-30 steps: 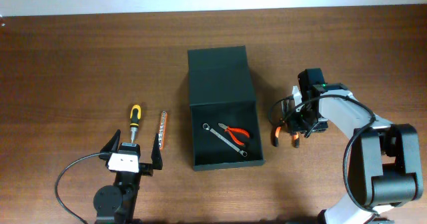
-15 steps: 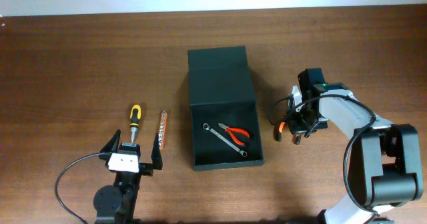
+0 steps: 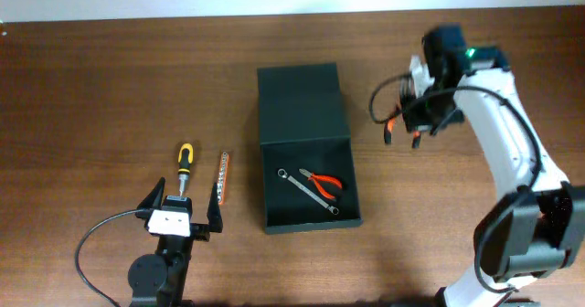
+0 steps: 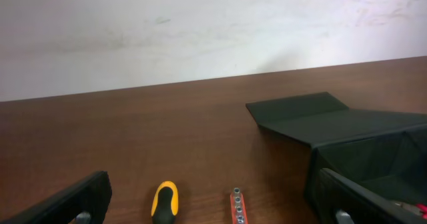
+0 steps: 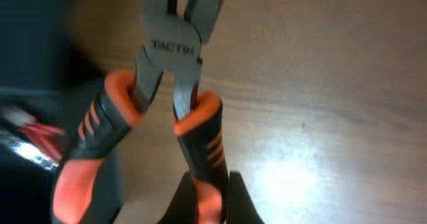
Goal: Pack container
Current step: 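Lift the TACTIX pliers and carry them with the right gripper into the box, then lower the TACTIX pliers beside the cutting pliers and open the right gripper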
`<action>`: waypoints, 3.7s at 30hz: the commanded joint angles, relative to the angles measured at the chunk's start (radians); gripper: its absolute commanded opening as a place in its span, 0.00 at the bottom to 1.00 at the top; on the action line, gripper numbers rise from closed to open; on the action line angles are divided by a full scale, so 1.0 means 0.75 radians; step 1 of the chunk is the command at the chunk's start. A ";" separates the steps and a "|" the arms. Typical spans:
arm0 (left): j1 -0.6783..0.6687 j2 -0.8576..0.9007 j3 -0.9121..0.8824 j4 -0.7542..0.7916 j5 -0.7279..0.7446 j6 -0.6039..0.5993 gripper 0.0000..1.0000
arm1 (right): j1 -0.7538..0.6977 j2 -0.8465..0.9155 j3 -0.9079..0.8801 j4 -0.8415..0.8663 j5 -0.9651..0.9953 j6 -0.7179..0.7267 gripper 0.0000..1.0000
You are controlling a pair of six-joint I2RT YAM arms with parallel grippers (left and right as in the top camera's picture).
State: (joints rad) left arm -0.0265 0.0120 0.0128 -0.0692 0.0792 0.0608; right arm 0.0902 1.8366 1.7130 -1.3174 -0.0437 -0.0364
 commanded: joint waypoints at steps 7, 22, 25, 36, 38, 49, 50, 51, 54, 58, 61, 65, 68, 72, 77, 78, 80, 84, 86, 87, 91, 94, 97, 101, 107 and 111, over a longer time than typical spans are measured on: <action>0.007 -0.008 -0.005 -0.005 0.010 0.017 0.99 | 0.450 -0.016 0.405 -0.289 -0.102 -0.352 0.04; 0.007 -0.008 -0.005 -0.005 0.010 0.017 0.99 | 0.700 -0.014 0.007 -0.103 0.070 -0.469 0.04; 0.007 -0.008 -0.005 -0.005 0.010 0.017 0.99 | 0.700 -0.014 -0.118 -0.010 0.069 -0.469 0.04; 0.007 -0.008 -0.005 -0.005 0.009 0.017 0.99 | 0.701 -0.014 -0.395 0.246 0.038 -0.469 0.04; 0.007 -0.008 -0.005 -0.005 0.010 0.017 0.99 | 0.701 -0.014 -0.416 0.275 0.038 -0.469 0.04; 0.007 -0.008 -0.005 -0.005 0.010 0.017 0.99 | 0.701 -0.014 -0.422 0.417 0.037 -0.470 0.04; 0.007 -0.008 -0.005 -0.005 0.010 0.017 0.99 | 0.701 -0.014 -0.422 0.416 0.034 -0.470 0.04; 0.007 -0.008 -0.005 -0.005 0.010 0.017 0.99 | 0.701 -0.011 -0.422 0.416 0.029 -0.470 0.04; 0.007 -0.008 -0.005 -0.005 0.010 0.017 0.99 | 0.701 -0.003 -0.422 0.411 -0.004 -0.470 0.04; 0.007 -0.008 -0.005 -0.005 0.010 0.017 0.99 | 0.701 0.004 -0.422 0.410 -0.012 -0.471 0.04; 0.007 -0.008 -0.005 -0.005 0.010 0.017 0.99 | 0.702 0.004 -0.422 0.403 -0.033 -0.497 0.04; 0.007 -0.008 -0.005 -0.005 0.010 0.017 0.99 | 0.708 0.004 -0.422 0.373 -0.076 -0.541 0.04; 0.007 -0.008 -0.005 -0.005 0.010 0.017 0.99 | 0.712 0.004 -0.423 0.371 -0.077 -0.563 0.04; 0.007 -0.008 -0.005 -0.005 0.009 0.017 0.99 | 0.711 0.004 -0.445 0.377 -0.077 -0.575 0.04; 0.007 -0.008 -0.005 -0.005 0.010 0.017 0.99 | 0.711 0.004 -0.516 0.440 -0.077 -0.575 0.04; 0.007 -0.008 -0.005 -0.005 0.009 0.016 0.99 | 0.711 0.004 -0.536 0.457 -0.077 -0.575 0.04; 0.007 -0.008 -0.005 -0.005 0.010 0.017 0.99 | 0.711 0.004 -0.563 0.485 -0.077 -0.574 0.04; 0.007 -0.008 -0.005 -0.005 0.010 0.017 0.99 | 0.711 0.004 -0.604 0.537 -0.077 -0.574 0.04; 0.007 -0.008 -0.005 -0.005 0.010 0.016 0.99 | 0.711 0.004 -0.622 0.555 -0.077 -0.568 0.04; 0.007 -0.008 -0.005 -0.005 0.010 0.016 0.99 | 0.711 0.004 -0.627 0.557 -0.078 -0.568 0.04; 0.007 -0.008 -0.005 -0.005 0.010 0.017 0.99 | 0.711 0.004 -0.629 0.557 -0.078 -0.554 0.04; 0.007 -0.008 -0.005 -0.005 0.010 0.016 0.99 | 0.711 0.005 -0.631 0.557 -0.078 -0.553 0.04; 0.007 -0.008 -0.005 -0.005 0.010 0.016 0.99 | 0.711 0.006 -0.631 0.558 -0.077 -0.537 0.04; 0.007 -0.008 -0.005 -0.005 0.010 0.016 0.99 | 0.711 0.006 -0.631 0.557 -0.077 -0.534 0.11; 0.007 -0.008 -0.005 -0.005 0.010 0.017 0.99 | 0.711 0.006 -0.631 0.563 -0.077 -0.534 0.12; 0.007 -0.008 -0.005 -0.005 0.010 0.016 0.99 | 0.711 0.006 -0.631 0.564 -0.077 -0.533 0.22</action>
State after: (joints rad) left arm -0.0265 0.0120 0.0128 -0.0696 0.0788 0.0608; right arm 0.6163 1.8366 1.2438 -0.9001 -0.0814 -0.4442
